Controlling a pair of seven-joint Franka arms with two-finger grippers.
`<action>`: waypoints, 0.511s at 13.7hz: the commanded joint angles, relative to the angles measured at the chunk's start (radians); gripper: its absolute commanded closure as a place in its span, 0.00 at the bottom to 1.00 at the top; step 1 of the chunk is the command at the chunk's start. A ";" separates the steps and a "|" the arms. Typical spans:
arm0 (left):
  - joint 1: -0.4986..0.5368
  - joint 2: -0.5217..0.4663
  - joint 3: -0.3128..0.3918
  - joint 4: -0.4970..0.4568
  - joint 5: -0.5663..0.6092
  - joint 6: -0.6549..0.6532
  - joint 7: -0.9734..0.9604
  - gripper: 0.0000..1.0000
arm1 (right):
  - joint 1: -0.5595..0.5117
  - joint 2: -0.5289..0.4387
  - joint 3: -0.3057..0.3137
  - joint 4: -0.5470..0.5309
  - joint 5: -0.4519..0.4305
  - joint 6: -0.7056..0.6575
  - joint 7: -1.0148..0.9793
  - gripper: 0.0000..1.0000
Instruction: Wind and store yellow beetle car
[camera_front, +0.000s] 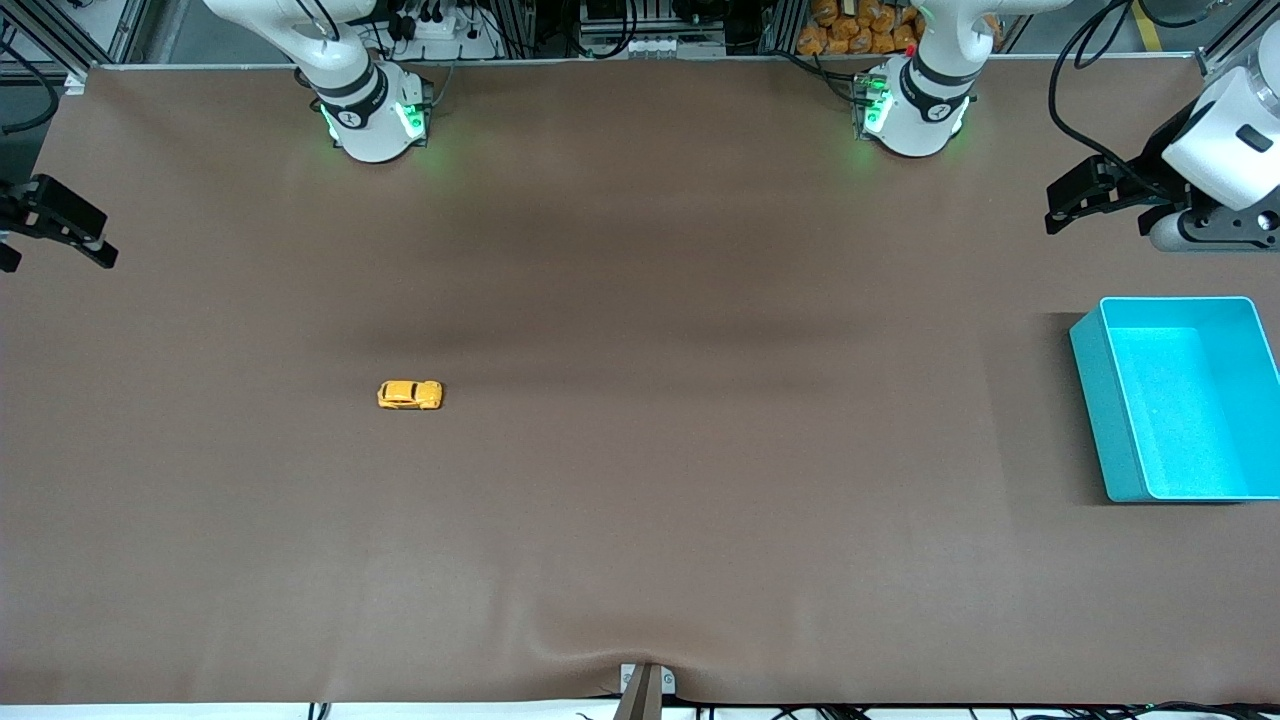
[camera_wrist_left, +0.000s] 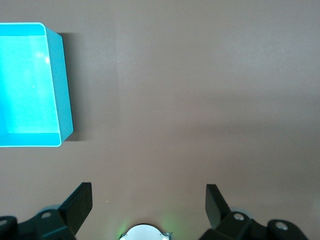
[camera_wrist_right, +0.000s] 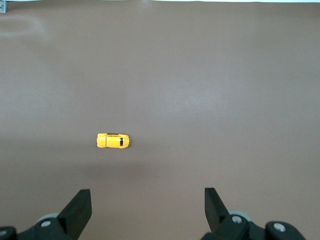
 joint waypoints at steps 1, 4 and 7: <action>0.007 -0.015 -0.005 -0.002 -0.013 -0.012 0.021 0.00 | -0.015 0.013 0.018 0.020 0.002 0.001 0.014 0.00; 0.007 -0.015 -0.005 -0.002 -0.013 -0.012 0.021 0.00 | -0.016 0.013 0.018 0.020 0.003 0.003 0.009 0.00; 0.007 -0.017 -0.007 -0.002 -0.014 -0.012 0.021 0.00 | -0.025 0.011 0.017 0.019 0.003 0.001 0.003 0.00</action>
